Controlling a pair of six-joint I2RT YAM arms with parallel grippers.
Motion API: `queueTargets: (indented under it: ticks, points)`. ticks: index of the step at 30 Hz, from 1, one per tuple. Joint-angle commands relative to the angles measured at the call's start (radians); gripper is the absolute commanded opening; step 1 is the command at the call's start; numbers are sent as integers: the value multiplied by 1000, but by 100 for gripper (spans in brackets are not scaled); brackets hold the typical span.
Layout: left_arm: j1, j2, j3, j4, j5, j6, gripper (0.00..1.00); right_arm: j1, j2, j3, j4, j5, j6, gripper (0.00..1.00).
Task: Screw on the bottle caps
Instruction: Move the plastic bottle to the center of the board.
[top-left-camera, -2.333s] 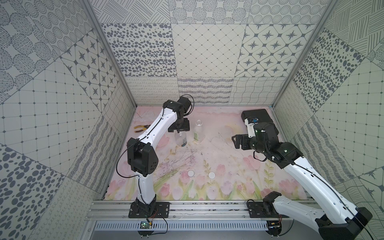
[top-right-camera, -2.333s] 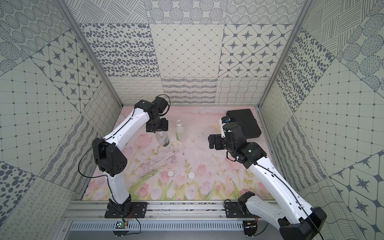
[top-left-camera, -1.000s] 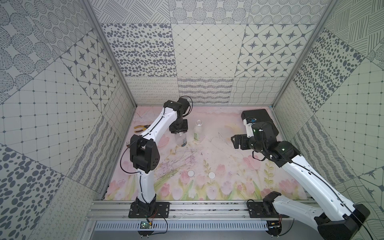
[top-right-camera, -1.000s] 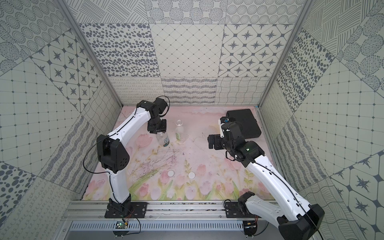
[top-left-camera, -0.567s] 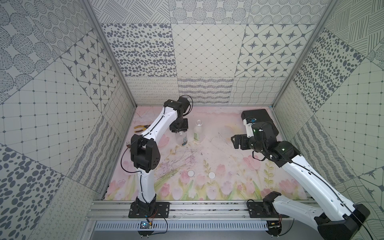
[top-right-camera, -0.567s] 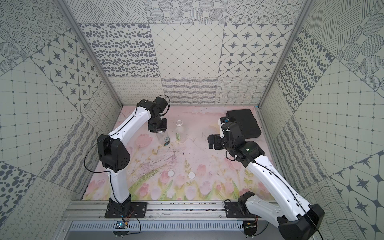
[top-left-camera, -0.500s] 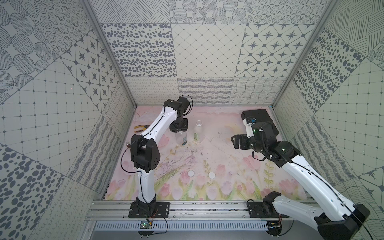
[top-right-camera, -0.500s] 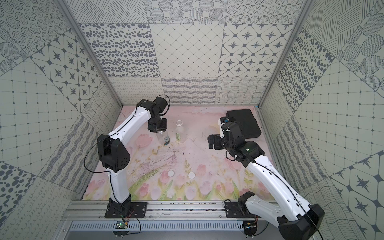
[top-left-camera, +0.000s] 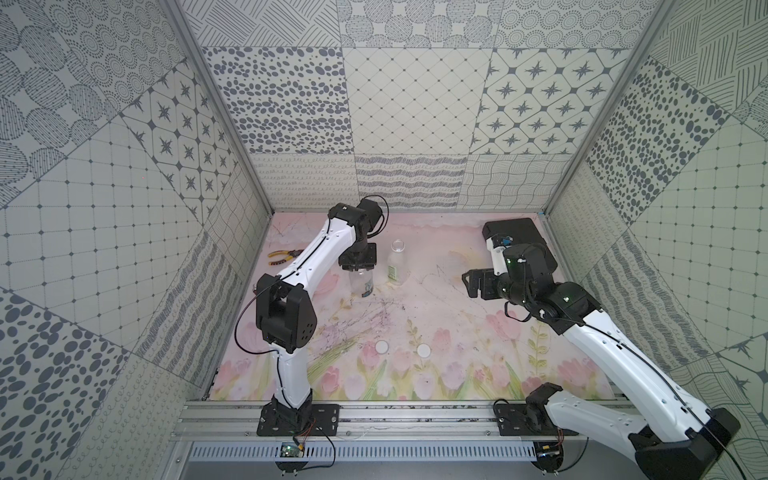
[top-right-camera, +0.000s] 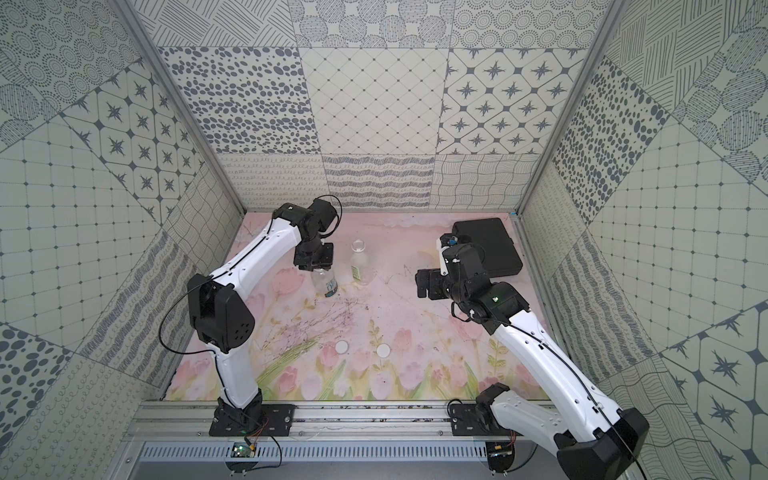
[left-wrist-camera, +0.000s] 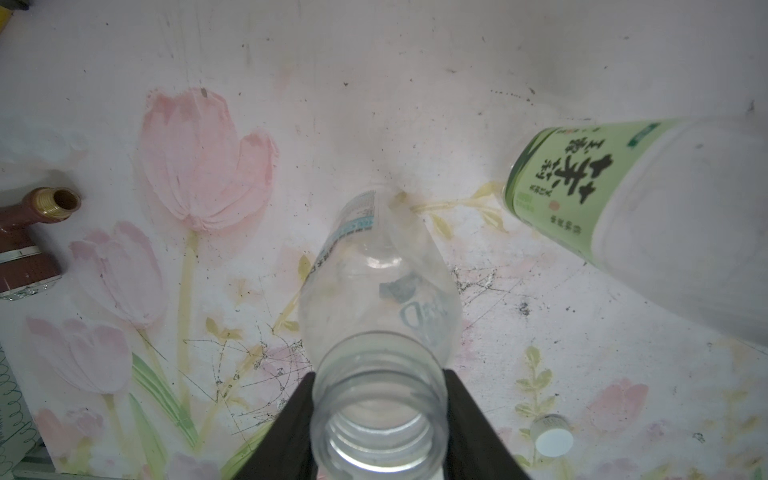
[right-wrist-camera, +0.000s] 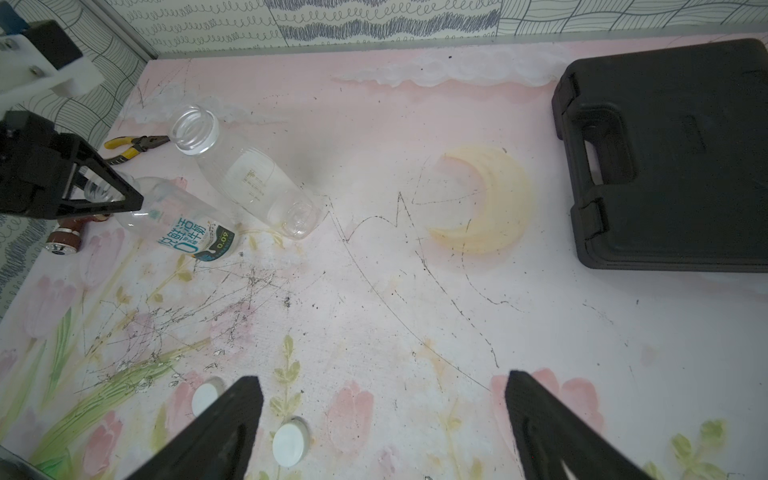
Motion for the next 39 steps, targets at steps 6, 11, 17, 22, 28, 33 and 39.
queueTargets:
  ticks: [6,11,17,22,28,33,39]
  points:
    - [-71,-141,-167,-4,-7,-14,41,5,1,1,24,14,-14,97]
    - [-124,-197,-220,13,-10,-32,41,5,0,3,18,16,-15,97]
    - [-199,-216,-232,24,-10,-50,41,5,-5,4,6,21,-14,97]
    - [-259,-216,-227,33,0,-67,42,5,-9,3,-1,26,-14,97]
    - [-329,-208,-210,43,-14,-98,43,5,-17,-4,-6,41,-12,97]
    - [-396,-168,-162,49,-28,-109,43,5,-19,-6,-7,57,7,97]
    - [-459,-95,-84,54,-24,-110,43,7,-29,-8,-20,105,22,97]
